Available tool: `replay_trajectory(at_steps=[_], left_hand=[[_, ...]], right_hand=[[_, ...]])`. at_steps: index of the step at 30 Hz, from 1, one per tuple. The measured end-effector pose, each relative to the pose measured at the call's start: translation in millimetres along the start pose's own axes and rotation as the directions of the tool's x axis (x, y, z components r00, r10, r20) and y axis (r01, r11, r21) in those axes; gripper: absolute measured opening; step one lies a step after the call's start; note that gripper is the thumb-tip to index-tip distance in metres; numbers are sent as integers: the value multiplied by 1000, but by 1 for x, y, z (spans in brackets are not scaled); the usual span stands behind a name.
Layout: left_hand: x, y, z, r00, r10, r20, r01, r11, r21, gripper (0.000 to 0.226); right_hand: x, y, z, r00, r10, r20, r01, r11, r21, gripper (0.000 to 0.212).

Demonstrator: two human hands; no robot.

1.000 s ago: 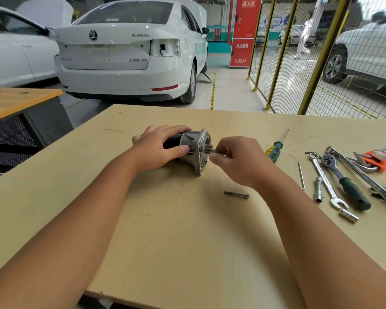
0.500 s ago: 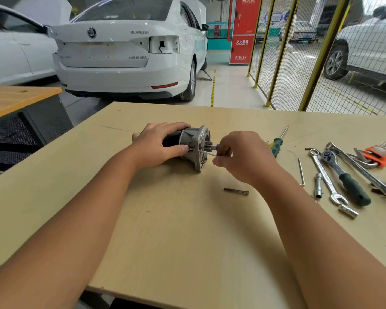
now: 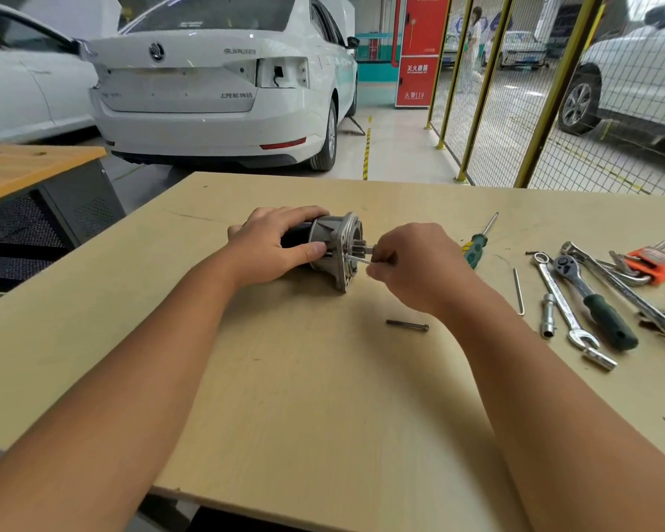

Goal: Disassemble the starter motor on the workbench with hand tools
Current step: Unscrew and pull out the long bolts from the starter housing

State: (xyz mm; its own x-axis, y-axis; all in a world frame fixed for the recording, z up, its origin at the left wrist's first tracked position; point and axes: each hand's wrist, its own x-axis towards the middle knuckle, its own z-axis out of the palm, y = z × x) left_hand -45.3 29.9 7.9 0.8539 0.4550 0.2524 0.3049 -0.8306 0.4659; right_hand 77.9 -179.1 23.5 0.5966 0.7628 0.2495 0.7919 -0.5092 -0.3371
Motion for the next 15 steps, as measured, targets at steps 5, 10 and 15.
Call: replay_trajectory(at_steps=[5, 10, 15], left_hand=[[-1, 2, -2, 1000, 8, 2, -8, 1000, 8, 61], [-2, 3, -2, 1000, 4, 3, -4, 1000, 9, 62], [-1, 1, -2, 1000, 4, -5, -4, 1000, 0, 57]], right_hand=[[-1, 0, -1, 999, -18, -44, 19, 1000, 25, 11], [1, 2, 4, 994, -54, -93, 70, 983, 169, 8], [3, 2, 3, 995, -74, -59, 83, 983, 164, 21]])
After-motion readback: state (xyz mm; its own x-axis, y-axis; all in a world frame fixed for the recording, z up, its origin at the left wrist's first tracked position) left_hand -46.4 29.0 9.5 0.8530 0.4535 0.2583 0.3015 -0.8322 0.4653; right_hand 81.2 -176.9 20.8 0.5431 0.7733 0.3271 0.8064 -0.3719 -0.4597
